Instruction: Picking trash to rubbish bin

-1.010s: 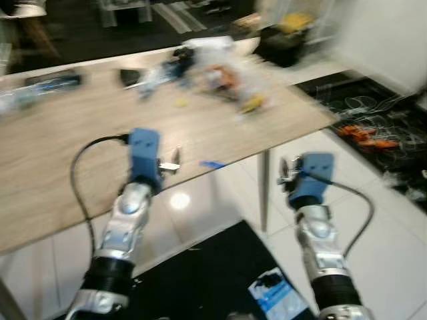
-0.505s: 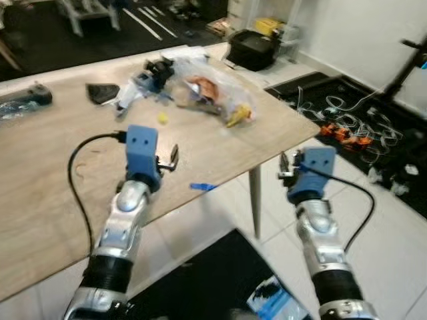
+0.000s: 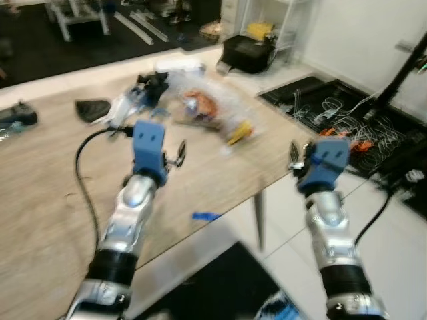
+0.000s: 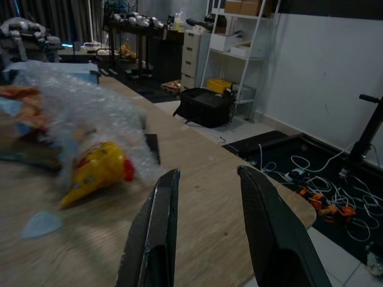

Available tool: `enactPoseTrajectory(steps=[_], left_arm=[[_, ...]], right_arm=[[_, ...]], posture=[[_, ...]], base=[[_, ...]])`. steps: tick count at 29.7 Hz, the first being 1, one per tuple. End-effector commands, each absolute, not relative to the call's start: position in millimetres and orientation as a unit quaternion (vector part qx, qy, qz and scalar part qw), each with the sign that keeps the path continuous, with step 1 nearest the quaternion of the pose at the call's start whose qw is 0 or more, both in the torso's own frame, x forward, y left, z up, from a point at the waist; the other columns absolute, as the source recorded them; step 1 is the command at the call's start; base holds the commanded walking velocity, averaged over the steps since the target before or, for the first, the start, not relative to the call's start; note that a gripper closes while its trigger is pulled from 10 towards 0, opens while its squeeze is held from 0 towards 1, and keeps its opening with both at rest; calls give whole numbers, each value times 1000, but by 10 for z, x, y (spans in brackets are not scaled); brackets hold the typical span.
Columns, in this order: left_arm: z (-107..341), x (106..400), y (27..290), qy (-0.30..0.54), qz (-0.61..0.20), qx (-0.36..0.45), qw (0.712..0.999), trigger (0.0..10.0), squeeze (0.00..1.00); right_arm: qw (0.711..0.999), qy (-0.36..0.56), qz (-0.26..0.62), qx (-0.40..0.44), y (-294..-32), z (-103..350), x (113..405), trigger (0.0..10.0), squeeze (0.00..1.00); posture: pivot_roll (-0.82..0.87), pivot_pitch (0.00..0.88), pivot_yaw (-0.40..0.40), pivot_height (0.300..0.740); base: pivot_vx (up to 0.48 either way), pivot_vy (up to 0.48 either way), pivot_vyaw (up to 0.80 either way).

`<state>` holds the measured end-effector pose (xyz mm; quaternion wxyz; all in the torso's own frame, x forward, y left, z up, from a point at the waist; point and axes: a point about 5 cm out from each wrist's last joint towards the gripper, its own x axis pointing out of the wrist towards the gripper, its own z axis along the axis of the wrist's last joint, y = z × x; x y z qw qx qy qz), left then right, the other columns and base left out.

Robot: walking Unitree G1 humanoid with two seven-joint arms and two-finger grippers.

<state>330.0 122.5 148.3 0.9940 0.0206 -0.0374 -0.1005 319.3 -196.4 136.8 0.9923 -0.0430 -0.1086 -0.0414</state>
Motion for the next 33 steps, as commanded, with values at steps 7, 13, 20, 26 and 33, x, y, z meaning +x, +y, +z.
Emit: enactPoseTrajectory(steps=[7,13,20,26,33], left_arm=[[1445,3233,1161,-37,-111,21,993,10000,0],[1449,3237,1130,-39,-118,23,992,10000,0],[1439,3223,1127,-38,-117,23,992,10000,0],[1441,3206,1145,-38,-113,23,993,10000,0],[1583,3150,1112,-91,-145,-1,985,10000,0]], right_arm=[[993,-99,-53,-34,-1987,1317,3136,10000,0],[993,-99,-56,-32,-1979,1321,3134,10000,0],[992,-111,-51,-32,-1989,1379,3140,10000,0],[990,-139,-25,-13,-1924,1491,3113,10000,0],[983,-173,56,-37,-1718,1657,3035,10000,0]], posture=[[-123,0,-13,740],[-124,0,-17,740],[-122,0,-22,740],[-118,0,-23,740],[-119,0,-18,740]], base=[[325,0,0],[324,0,0],[325,0,0],[324,0,0],[39,0,0]])
